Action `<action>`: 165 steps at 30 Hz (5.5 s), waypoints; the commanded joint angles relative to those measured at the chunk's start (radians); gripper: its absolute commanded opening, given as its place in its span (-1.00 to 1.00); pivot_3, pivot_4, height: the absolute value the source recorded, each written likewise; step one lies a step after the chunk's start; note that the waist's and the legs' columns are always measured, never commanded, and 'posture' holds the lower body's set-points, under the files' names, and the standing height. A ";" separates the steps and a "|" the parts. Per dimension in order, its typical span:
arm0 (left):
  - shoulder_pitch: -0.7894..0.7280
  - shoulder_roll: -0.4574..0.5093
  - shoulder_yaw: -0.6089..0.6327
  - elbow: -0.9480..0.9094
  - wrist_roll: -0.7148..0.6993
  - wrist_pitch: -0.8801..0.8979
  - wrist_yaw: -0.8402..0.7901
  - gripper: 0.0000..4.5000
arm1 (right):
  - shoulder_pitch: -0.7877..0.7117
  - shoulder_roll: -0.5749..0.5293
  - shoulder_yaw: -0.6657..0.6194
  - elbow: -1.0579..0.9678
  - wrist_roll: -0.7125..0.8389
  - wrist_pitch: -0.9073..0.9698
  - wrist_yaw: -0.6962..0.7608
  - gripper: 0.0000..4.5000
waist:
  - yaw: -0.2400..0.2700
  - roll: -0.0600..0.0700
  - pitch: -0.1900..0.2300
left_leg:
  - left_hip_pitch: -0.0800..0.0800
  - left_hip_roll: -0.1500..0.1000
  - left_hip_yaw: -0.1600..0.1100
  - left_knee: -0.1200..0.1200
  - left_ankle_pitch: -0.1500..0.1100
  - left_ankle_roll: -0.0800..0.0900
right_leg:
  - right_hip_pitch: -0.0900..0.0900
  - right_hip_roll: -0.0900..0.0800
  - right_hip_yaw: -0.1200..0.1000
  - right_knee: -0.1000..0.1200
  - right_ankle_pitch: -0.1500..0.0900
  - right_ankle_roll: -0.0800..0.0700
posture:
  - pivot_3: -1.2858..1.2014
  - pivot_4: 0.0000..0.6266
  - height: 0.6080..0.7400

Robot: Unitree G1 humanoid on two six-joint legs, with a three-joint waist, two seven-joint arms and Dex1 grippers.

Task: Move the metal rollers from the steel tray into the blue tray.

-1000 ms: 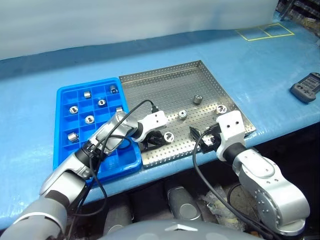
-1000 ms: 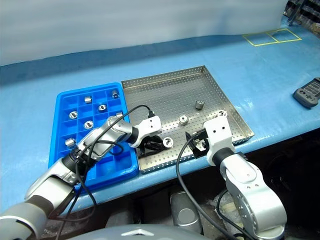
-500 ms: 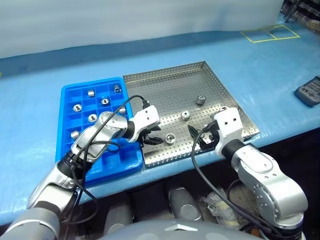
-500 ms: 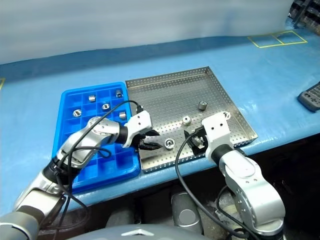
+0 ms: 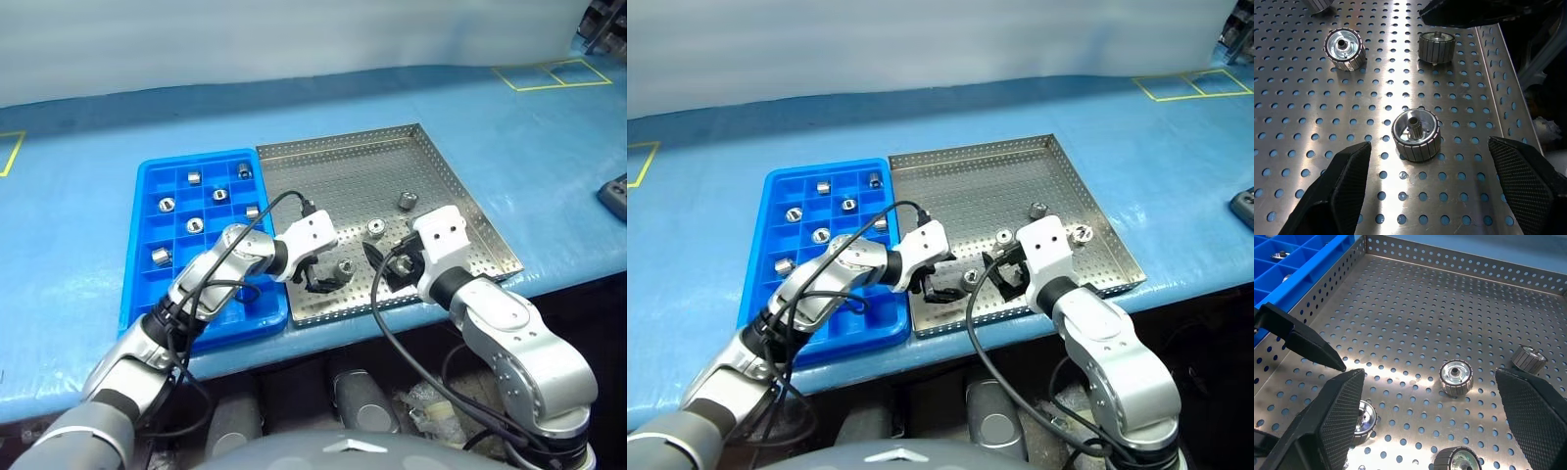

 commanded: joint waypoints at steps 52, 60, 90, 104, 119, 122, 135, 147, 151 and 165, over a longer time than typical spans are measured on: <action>0.558 -0.052 0.584 -0.638 0.005 0.329 0.589 -0.21 | -0.306 0.071 0.363 0.350 0.012 -0.303 0.237 1.00 | 0.162 -0.003 0.001 | 0.000 0.000 -0.002 0.001 0.000 0.000 | 0.002 -0.001 -0.004 -0.001 0.000 -0.001 | 0.12 -0.52 1.00; 0.595 -0.093 0.550 -0.634 -0.030 0.406 0.614 -0.21 | -0.297 0.076 0.365 0.353 0.016 -0.305 0.247 1.00 | 0.171 -0.003 0.001 | 0.000 0.001 -0.002 0.002 0.000 -0.001 | 0.002 -0.001 -0.005 0.000 0.000 -0.002 | 0.11 -0.52 1.00; -0.171 -0.313 0.124 0.476 0.018 -0.299 0.222 0.99 | 0.150 0.126 -0.115 -0.093 -0.022 -0.053 -0.102 1.00 | 0.015 -0.001 0.000 | -0.003 -0.001 -0.001 0.003 0.000 0.000 | 0.001 -0.001 -0.002 -0.002 0.000 -0.001 | -0.23 -0.52 1.00; -0.325 -0.479 0.205 0.899 0.132 -0.479 0.412 0.99 | 0.180 0.145 -0.108 -0.122 -0.025 -0.060 -0.138 1.00 | -0.149 -0.001 0.000 | -0.002 -0.001 -0.001 0.000 0.000 0.000 | 0.000 0.000 0.000 -0.002 0.000 0.002 | -0.27 -0.52 1.00; -0.243 -0.438 0.208 0.850 0.182 -0.393 0.395 0.99 | 0.155 0.142 -0.102 -0.099 -0.024 -0.061 -0.134 1.00 | -0.170 -0.001 0.000 | -0.002 -0.001 -0.002 -0.003 0.000 0.000 | 0.000 0.000 0.000 -0.002 0.001 0.005 | -0.27 -0.52 1.00; -0.212 -0.431 0.205 0.816 0.182 -0.370 0.377 0.92 | 0.147 0.143 -0.098 -0.090 -0.025 -0.063 -0.135 1.00 | -0.169 -0.001 0.000 | -0.001 -0.001 -0.002 -0.003 0.000 0.000 | 0.000 -0.001 0.000 -0.002 0.001 0.005 | -0.24 -0.52 1.00; -0.045 -0.367 0.322 0.365 0.089 -0.257 0.353 -0.25 | 0.098 0.143 -0.045 -0.034 -0.017 -0.072 -0.118 1.00 | -0.152 -0.001 0.000 | 0.000 -0.001 -0.002 -0.006 0.000 0.000 | -0.001 0.000 0.001 -0.001 0.001 0.005 | -0.17 -0.52 1.00; 0.293 0.030 0.559 -0.391 -0.054 -0.075 0.264 -0.25 | -0.166 0.101 0.148 0.196 0.008 -0.148 0.038 1.00 | -0.014 -0.001 0.001 | 0.006 0.000 -0.002 -0.011 0.000 0.000 | 0.001 0.001 0.002 0.000 0.000 0.003 | 0.06 -0.52 1.00; 0.453 0.112 0.662 -0.576 -0.099 0.031 0.275 -0.25 | -0.255 0.077 0.263 0.289 0.008 -0.222 0.147 1.00 | 0.073 -0.003 0.002 | 0.006 0.000 -0.002 -0.013 0.000 0.000 | 0.000 0.000 0.000 -0.001 -0.002 0.001 | 0.13 -0.52 1.00; 0.835 0.029 0.773 -0.875 -0.126 0.288 0.489 -0.25 | -0.409 0.090 0.434 0.482 -0.011 -0.406 0.363 1.00 | 0.235 -0.007 0.003 | 0.009 0.001 -0.002 -0.009 0.000 -0.003 | 0.006 -0.002 -0.007 -0.001 -0.007 -0.006 | 0.29 -0.52 1.00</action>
